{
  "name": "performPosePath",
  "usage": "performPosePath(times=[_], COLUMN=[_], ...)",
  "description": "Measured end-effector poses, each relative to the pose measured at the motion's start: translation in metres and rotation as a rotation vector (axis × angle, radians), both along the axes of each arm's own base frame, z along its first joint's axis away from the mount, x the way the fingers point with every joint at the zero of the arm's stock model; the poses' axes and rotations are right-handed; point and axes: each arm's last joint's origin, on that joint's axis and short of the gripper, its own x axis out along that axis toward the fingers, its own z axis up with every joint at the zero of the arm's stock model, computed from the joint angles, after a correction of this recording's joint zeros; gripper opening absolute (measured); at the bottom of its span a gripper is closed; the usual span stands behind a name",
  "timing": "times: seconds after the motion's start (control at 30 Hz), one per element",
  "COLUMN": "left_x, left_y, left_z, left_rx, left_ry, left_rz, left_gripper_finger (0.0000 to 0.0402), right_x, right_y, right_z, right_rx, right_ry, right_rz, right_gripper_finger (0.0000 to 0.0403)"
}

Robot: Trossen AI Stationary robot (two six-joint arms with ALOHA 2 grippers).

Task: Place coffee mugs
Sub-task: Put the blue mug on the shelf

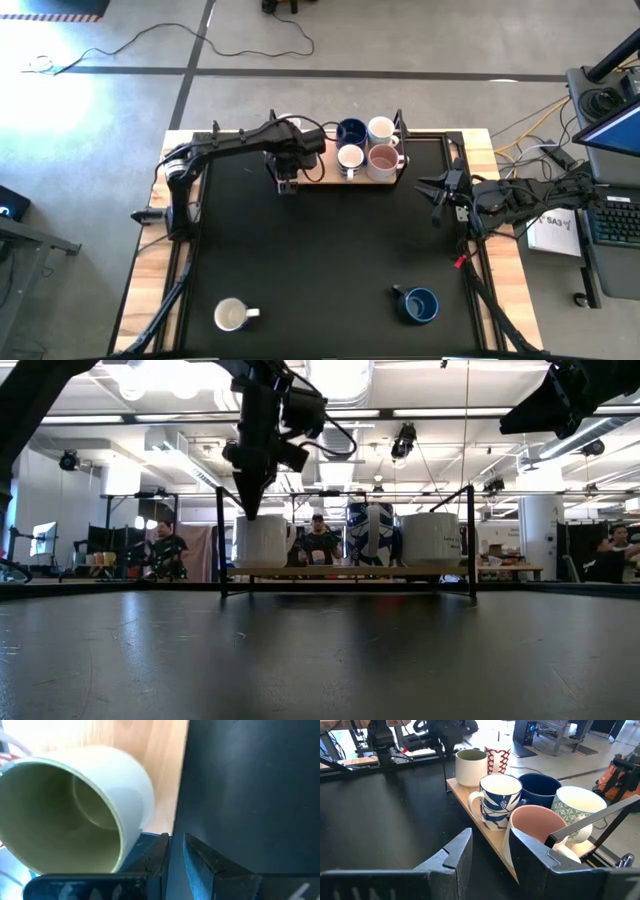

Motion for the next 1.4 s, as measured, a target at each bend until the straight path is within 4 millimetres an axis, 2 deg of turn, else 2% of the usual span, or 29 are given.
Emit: performPosePath(times=[0.13, 0.33, 0.5, 0.67, 0.87, 1.07, 1.4], left_x=[0.003, 0.011, 0.019, 0.020, 0.008, -0.012, -0.042], left_y=[-0.011, -0.039, -0.077, -0.127, -0.197, -0.256, -0.318], left_z=[0.011, 0.018, 0.018, 0.019, 0.020, 0.020, 0.020], left_rx=[-0.010, -0.153, -0.175, -0.186, -0.162, -0.146, -0.186], left_ry=[-0.041, -0.129, -0.129, -0.103, -0.051, -0.027, -0.011], left_rz=[-0.020, -0.018, -0.052, -0.041, -0.039, 0.031, 0.273], left_gripper_finger=[0.0040, 0.0040, 0.0041, 0.0041, 0.0043, 0.0071, 0.0110], right_x=[0.000, 0.000, 0.000, 0.000, 0.000, 0.000, 0.000], right_y=[0.000, 0.000, 0.000, 0.000, 0.000, 0.000, 0.000], right_z=[0.000, 0.000, 0.000, 0.000, 0.000, 0.000, 0.000], right_rx=[0.000, 0.000, 0.000, 0.000, 0.000, 0.000, 0.000], right_ry=[0.000, 0.000, 0.000, 0.000, 0.000, 0.000, 0.000], right_rz=[0.000, 0.000, 0.000, 0.000, 0.000, 0.000, 0.000], right_gripper_finger=[0.0121, 0.0121, 0.0121, 0.0121, 0.0121, 0.0121, 0.0121])
